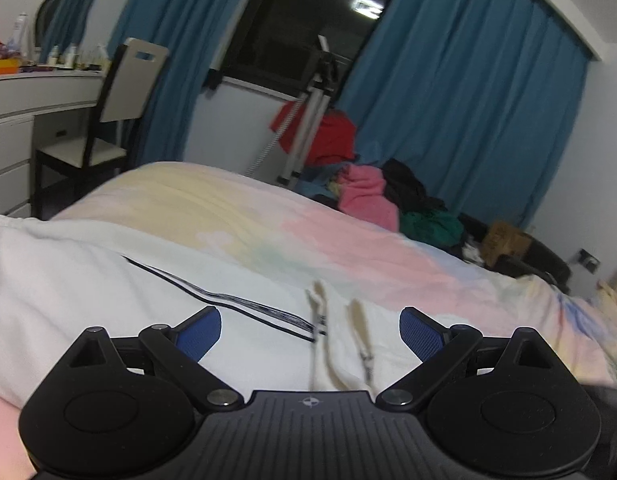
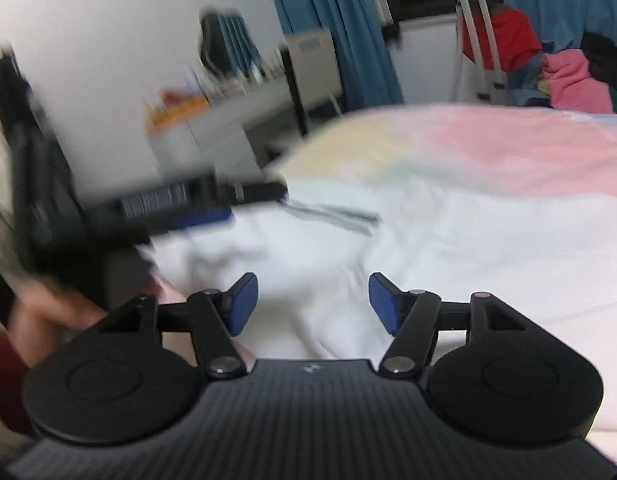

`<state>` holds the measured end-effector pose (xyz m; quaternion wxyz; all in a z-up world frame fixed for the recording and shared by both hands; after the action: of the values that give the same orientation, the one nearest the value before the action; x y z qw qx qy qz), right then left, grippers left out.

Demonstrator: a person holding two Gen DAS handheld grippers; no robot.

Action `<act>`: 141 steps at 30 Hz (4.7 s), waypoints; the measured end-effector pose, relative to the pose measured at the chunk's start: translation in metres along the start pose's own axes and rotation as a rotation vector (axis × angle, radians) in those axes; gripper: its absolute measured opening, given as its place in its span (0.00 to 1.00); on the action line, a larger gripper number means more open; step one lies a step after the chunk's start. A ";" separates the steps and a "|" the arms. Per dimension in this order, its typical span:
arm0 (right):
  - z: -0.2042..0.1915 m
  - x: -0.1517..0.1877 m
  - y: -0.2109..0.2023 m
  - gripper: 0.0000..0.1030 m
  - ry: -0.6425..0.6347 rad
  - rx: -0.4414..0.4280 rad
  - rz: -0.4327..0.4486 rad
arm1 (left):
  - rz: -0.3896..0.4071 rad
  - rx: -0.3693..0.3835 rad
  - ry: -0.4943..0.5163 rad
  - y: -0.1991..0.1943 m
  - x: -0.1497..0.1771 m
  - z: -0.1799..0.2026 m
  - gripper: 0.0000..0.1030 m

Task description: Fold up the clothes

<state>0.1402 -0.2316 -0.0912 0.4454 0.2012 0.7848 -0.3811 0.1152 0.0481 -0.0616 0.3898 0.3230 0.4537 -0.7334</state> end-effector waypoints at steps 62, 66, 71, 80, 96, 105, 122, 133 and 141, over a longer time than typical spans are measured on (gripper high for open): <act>0.055 -0.024 0.068 0.29 0.114 0.429 -0.018 | -0.198 0.075 0.246 0.035 0.079 0.055 0.45; 0.039 -0.034 0.021 0.29 0.094 0.477 0.011 | -0.141 0.026 0.274 0.009 0.068 0.053 0.48; 0.023 -0.032 -0.038 0.29 0.123 0.499 0.064 | -0.085 -0.003 0.260 -0.026 0.055 0.048 0.59; 0.005 0.008 -0.086 0.29 0.119 0.549 0.090 | -0.017 -0.072 0.255 -0.077 0.045 0.038 0.67; 0.017 0.022 -0.062 0.29 0.069 0.601 0.068 | -0.054 -0.175 0.297 -0.034 0.047 0.034 0.75; 0.020 0.026 -0.062 0.82 0.109 0.538 0.065 | -0.079 -0.230 0.184 -0.025 0.044 0.005 0.97; 0.031 0.035 -0.065 0.82 0.175 0.575 0.037 | -0.092 -0.221 -0.440 -0.067 0.025 -0.094 1.00; 0.043 0.043 -0.063 0.82 0.248 0.573 0.007 | -0.104 -0.274 -1.028 -0.064 0.024 -0.226 0.94; 0.033 0.048 -0.048 0.82 0.193 0.514 -0.003 | 0.012 -0.320 -1.003 -0.050 -0.002 -0.282 0.55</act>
<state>0.1021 -0.2883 -0.1222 0.3023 0.3418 0.7015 -0.5474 0.1070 0.3215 -0.1469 0.6078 -0.1290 0.3159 -0.7171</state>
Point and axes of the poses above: each gripper's, at about its wrist camera, not at the fingertips, and y roughly the way its jaws point, z to its right, x to its underside, the point moved 5 cm from there along y, roughly the way its jaws point, and after that the axes turned 3 degrees about -y, right-handed, at the moved point
